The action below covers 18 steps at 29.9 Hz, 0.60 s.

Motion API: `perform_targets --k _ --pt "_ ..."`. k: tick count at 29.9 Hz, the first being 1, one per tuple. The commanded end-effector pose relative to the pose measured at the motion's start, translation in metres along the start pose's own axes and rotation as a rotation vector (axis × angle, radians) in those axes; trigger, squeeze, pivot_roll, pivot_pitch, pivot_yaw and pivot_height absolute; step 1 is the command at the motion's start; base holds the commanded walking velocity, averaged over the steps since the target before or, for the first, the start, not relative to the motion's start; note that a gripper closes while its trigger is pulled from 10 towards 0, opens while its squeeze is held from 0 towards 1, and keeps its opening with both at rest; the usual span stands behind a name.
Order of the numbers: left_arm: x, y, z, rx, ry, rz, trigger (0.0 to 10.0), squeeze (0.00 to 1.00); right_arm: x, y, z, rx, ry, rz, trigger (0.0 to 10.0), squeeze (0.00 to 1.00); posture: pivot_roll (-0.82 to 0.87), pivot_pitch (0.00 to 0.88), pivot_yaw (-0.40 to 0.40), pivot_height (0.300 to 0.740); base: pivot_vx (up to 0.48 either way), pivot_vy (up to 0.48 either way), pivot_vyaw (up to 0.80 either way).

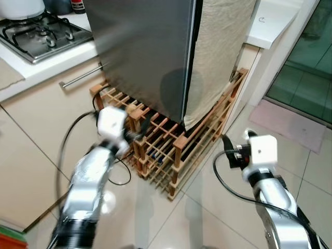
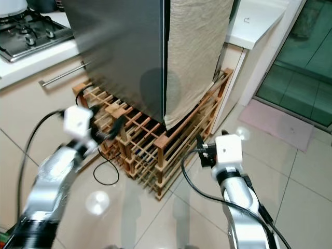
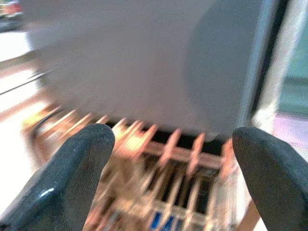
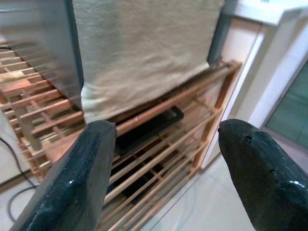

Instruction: Restocking fridge

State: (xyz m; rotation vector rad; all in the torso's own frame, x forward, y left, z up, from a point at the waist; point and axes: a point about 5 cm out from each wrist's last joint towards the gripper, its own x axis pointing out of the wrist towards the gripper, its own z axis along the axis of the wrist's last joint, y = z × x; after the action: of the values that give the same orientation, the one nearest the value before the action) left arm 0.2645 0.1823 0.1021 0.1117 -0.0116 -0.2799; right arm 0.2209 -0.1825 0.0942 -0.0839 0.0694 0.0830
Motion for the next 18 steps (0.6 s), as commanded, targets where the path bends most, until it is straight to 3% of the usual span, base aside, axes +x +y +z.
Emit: perform_targets --k 1,2,6,11,13,18 --pt "0.000 -0.005 0.017 0.075 -0.111 0.012 10.0 0.00 -0.003 -0.005 0.014 0.018 -0.098 -0.015 10.0 0.20 -0.09 0.009 0.011 0.740 0.000 0.000 0.00" --pt "-0.002 -0.005 0.020 0.102 -0.135 0.034 10.0 0.00 -0.004 -0.007 0.016 0.022 -0.112 -0.024 10.0 0.20 -0.09 0.009 0.011 0.740 0.000 0.000 0.00" --pt "0.004 -0.006 0.025 0.032 -0.154 0.178 10.0 0.00 -0.009 -0.017 0.011 0.043 -0.130 -0.124 10.0 0.22 -0.09 0.005 0.006 0.740 0.000 0.000 0.00" --pt "-0.002 -0.012 0.012 -0.004 -0.066 0.210 10.0 0.00 -0.017 -0.021 0.004 0.035 -0.104 -0.155 10.0 0.23 -0.10 0.019 0.011 0.740 0.000 0.000 0.00" --pt "0.003 -0.018 0.007 -0.003 -0.026 0.193 10.0 0.00 -0.014 -0.021 -0.001 0.037 -0.096 -0.155 10.0 0.23 -0.10 0.019 0.015 0.740 0.000 0.000 0.00" --pt "0.015 -0.035 0.021 -0.033 -0.087 0.075 10.0 0.00 0.000 -0.021 -0.015 0.032 -0.079 -0.138 10.0 0.22 -0.10 0.013 0.020 0.740 0.000 0.000 0.00"
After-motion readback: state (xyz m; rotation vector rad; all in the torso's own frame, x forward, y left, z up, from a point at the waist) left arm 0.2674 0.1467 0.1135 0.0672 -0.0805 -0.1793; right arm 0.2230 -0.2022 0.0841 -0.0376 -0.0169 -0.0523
